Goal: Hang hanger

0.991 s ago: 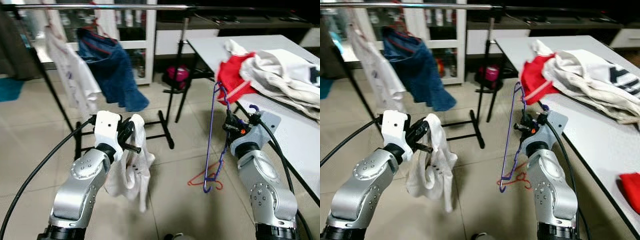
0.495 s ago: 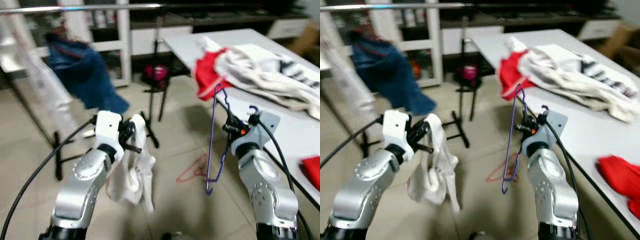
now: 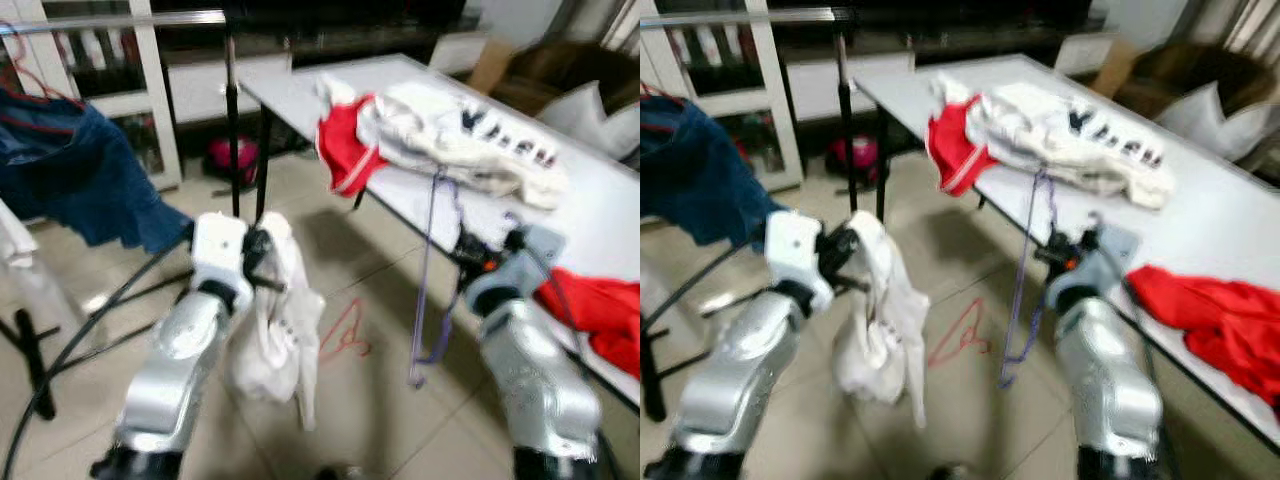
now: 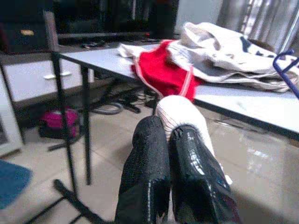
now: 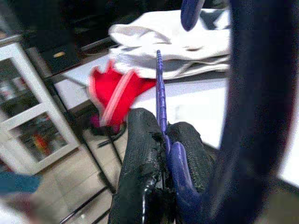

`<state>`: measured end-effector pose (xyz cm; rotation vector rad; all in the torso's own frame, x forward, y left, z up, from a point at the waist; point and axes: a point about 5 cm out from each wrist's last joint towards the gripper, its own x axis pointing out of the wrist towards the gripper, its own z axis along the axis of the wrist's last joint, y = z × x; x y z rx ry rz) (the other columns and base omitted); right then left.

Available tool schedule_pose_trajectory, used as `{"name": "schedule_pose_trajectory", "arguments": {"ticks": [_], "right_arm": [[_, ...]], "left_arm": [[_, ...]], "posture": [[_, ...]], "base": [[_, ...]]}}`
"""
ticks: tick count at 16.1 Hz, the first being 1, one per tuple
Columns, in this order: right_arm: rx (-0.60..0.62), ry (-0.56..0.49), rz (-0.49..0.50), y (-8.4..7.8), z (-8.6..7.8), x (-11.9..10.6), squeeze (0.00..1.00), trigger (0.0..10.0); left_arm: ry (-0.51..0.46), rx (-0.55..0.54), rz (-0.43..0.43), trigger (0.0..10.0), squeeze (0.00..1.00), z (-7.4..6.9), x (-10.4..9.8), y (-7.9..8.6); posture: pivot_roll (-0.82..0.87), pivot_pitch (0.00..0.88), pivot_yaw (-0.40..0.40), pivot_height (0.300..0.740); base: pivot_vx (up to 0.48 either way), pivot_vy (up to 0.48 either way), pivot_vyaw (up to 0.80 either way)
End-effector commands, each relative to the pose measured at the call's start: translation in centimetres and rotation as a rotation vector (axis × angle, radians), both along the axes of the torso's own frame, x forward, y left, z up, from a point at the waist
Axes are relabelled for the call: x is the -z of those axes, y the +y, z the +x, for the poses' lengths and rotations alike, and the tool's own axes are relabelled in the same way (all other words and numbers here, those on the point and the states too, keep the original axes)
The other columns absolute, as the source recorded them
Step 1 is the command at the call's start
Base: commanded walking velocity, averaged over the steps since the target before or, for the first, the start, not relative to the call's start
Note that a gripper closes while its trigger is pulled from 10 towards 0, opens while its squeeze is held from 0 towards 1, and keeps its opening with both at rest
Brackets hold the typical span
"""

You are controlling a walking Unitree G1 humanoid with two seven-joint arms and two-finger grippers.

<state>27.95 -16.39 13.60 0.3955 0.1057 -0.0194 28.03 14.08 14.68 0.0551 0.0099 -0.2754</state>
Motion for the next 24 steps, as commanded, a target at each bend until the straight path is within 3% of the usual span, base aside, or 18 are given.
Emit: {"name": "schedule_pose_trajectory", "arguments": {"ticks": [1, 7, 10, 12, 17, 20, 24], "right_arm": [[0.03, 0.007, -0.027, -0.7, 0.0, -0.1, 0.0, 10.0], [0.016, -0.049, 0.034, -0.6, 0.0, -0.5, 0.0, 10.0], [0.015, -0.034, 0.009, -0.5, 0.0, -0.4, 0.0, 10.0], [0.019, -0.013, 0.001, -0.7, 0.0, -0.2, 0.0, 10.0], [-0.007, 0.004, -0.113, -1.4, -0.3, -0.3, 0.0, 10.0], [0.006, 0.051, -0.162, -1.4, -0.8, 0.4, 0.0, 10.0], [0.023, 0.017, -0.1, -1.7, -1.1, 0.1, 0.0, 10.0]], "left_arm": [[-0.023, 0.006, -0.008, 10.0, 0.0, 0.0, -0.5, -0.4], [-0.041, -0.001, -0.006, 10.0, 0.0, 0.2, -0.4, -0.4], [-0.049, -0.027, -0.01, 10.0, 0.0, 0.3, -0.6, -0.2], [0.039, 0.072, -0.043, 10.0, 0.0, 0.2, -0.5, -0.4], [0.012, 0.092, -0.03, 10.0, 0.0, 0.2, -0.8, 0.0], [0.029, 0.098, -0.017, 10.0, 0.0, 0.3, -0.7, 0.2], [0.028, 0.1, -0.01, 10.0, 0.0, 0.5, -0.7, 0.4]], "posture": [[-0.06, 0.0, -0.052, 0.74], [-0.06, 0.0, -0.046, 0.74], [-0.06, 0.0, -0.044, 0.74], [-0.06, 0.0, -0.041, 0.74], [-0.08, 0.0, -0.039, 0.74], [-0.08, 0.0, -0.03, 0.74], [-0.09, 0.0, -0.024, 0.74]], "base": [[0.0, 0.0, 0.0], [0.0, 0.0, -0.79], [0.0, 0.0, -0.8], [0.0, 0.0, -0.79], [0.0, 0.0, -0.78], [0.0, 0.388, -0.78], [0.0, 0.42, -0.78]]}}
